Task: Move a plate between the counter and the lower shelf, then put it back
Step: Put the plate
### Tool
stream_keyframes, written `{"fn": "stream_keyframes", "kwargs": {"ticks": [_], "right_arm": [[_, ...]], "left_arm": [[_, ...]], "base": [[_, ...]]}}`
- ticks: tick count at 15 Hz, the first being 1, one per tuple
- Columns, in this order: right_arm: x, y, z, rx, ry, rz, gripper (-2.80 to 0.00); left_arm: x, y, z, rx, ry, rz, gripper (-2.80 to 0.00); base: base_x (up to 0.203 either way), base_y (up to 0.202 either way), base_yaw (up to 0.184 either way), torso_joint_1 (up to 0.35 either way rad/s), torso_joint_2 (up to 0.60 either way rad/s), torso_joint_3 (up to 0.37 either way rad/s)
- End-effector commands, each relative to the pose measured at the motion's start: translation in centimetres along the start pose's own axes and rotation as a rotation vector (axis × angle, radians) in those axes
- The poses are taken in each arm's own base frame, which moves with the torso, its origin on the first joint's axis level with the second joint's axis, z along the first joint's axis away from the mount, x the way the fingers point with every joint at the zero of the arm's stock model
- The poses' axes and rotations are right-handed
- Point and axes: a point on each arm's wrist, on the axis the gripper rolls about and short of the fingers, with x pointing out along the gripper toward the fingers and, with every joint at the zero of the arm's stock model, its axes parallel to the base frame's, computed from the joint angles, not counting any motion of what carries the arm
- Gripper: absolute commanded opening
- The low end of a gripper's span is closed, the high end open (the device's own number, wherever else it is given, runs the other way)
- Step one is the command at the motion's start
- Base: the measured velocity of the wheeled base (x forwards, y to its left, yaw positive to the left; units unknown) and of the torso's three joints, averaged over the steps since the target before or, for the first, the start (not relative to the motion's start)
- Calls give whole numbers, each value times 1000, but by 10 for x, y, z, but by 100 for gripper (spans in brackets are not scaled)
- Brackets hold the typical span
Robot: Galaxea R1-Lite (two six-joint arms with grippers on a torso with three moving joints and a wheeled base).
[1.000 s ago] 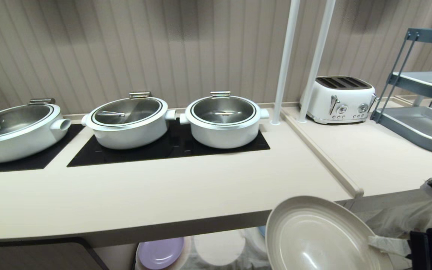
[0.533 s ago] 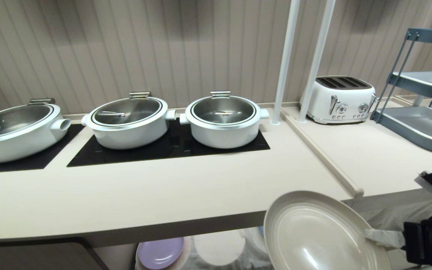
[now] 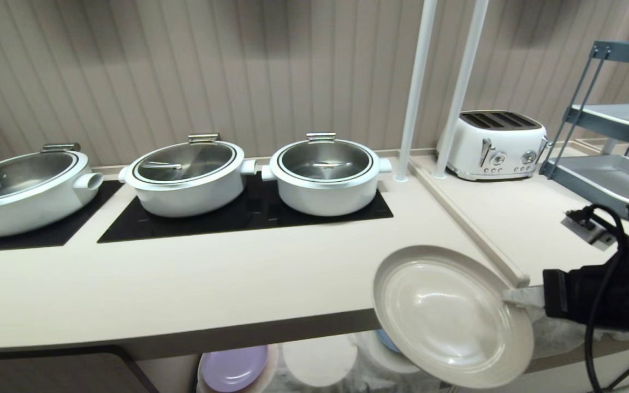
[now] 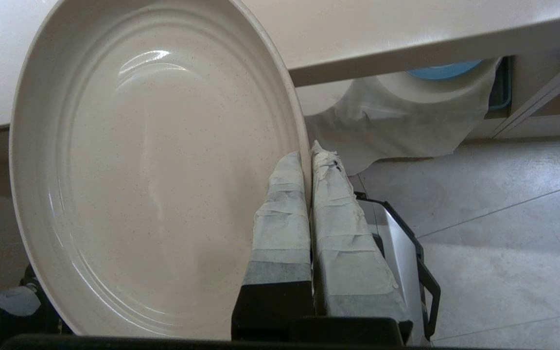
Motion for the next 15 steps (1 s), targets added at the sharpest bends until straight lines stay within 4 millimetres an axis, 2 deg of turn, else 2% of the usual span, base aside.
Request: {"fn": "stream_keyframes", "kwargs": {"ticks": [1,4,8,10,15], "right_arm": [[29,-2,19,13,42,-16,-280],[59,1,46,4,46,-13,-280],[103,9,63,-46,82,5,-280],[125,18,67,-71,104,24,-280],[181,39,61,-123,143,50,-280]], "left_arm": [[0,0,0,-1,1,1,-280],[0,0,0,-1,1,1,-280],[0,0,0,-1,1,1,-280],[0,0,0,-1,1,1,-280],[0,0,0,1,1,1,-280]], "base": [[0,0,0,0,0,0],[0,0,0,0,0,0],[0,0,0,0,0,0],[0,0,0,0,0,0],[0,0,0,0,0,0]]}}
